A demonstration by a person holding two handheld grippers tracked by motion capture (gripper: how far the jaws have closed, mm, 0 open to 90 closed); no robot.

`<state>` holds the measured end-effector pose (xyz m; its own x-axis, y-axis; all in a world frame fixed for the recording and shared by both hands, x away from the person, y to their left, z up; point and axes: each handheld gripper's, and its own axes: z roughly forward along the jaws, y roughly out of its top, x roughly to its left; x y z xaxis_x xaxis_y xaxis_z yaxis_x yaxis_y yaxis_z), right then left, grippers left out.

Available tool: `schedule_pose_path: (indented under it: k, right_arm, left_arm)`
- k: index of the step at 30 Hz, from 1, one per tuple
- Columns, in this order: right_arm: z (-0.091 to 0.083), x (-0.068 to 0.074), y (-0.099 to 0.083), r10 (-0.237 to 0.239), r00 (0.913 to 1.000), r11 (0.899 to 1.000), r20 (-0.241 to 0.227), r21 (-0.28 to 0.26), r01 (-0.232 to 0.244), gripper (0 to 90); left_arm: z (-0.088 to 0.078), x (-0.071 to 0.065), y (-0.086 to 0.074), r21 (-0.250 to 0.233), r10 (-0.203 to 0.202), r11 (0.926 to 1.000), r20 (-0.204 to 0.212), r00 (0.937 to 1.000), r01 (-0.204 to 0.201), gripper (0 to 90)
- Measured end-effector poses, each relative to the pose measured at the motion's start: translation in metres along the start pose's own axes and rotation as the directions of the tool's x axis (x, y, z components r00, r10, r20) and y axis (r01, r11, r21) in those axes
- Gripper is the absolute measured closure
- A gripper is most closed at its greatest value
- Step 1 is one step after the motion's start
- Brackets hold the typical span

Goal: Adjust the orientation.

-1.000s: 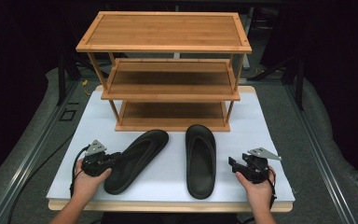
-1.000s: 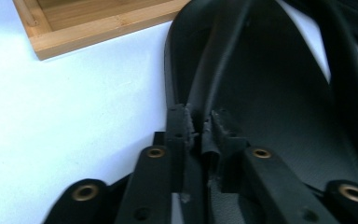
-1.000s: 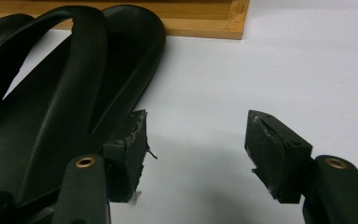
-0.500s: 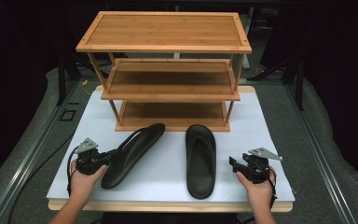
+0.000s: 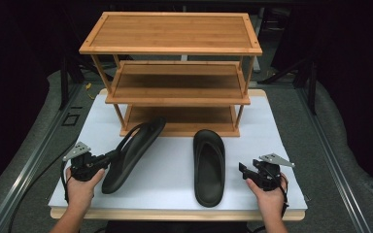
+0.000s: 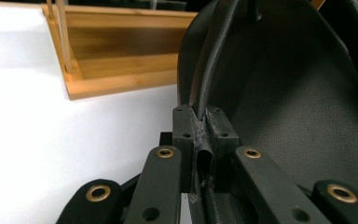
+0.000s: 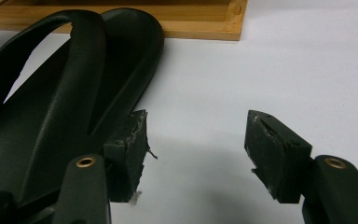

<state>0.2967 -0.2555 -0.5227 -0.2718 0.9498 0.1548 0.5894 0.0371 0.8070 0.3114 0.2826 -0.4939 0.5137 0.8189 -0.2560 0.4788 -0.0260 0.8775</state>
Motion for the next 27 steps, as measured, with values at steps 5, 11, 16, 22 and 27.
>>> schedule_pose_path:
  k: [5, 11, 16, 22, 27]
  right_arm:
    - [0.000, -0.001, 0.000, 0.003, 1.0000, 1.000, -0.001, -0.004, -0.003, 39.0]
    - [0.000, 0.000, 0.000, 0.006, 1.0000, 1.000, -0.003, -0.001, -0.006, 39.0]
    - [0.000, -0.001, 0.000, 0.009, 1.0000, 1.000, 0.000, -0.002, -0.009, 39.0]
    - [0.001, -0.001, -0.001, 0.013, 0.9999, 1.000, -0.005, -0.009, -0.013, 39.0]
    - [0.000, -0.002, -0.001, 0.020, 0.9998, 1.000, -0.004, -0.005, -0.020, 39.0]
  left_arm:
    - [-0.005, 0.000, 0.003, -0.025, -0.003, 0.9997, -0.004, 1.0000, 0.003, 84.3]
    - [-0.013, -0.002, 0.007, -0.053, 0.010, 0.9985, -0.020, 0.9998, -0.011, 84.4]
    - [-0.021, -0.004, 0.011, -0.103, 0.011, 0.9946, -0.031, 0.9995, -0.014, 84.4]
    - [-0.034, -0.006, 0.017, -0.168, 0.016, 0.9854, -0.045, 0.9989, -0.023, 84.5]
    - [-0.042, -0.010, 0.023, -0.215, 0.030, 0.9758, -0.043, 0.9986, -0.039, 84.5]
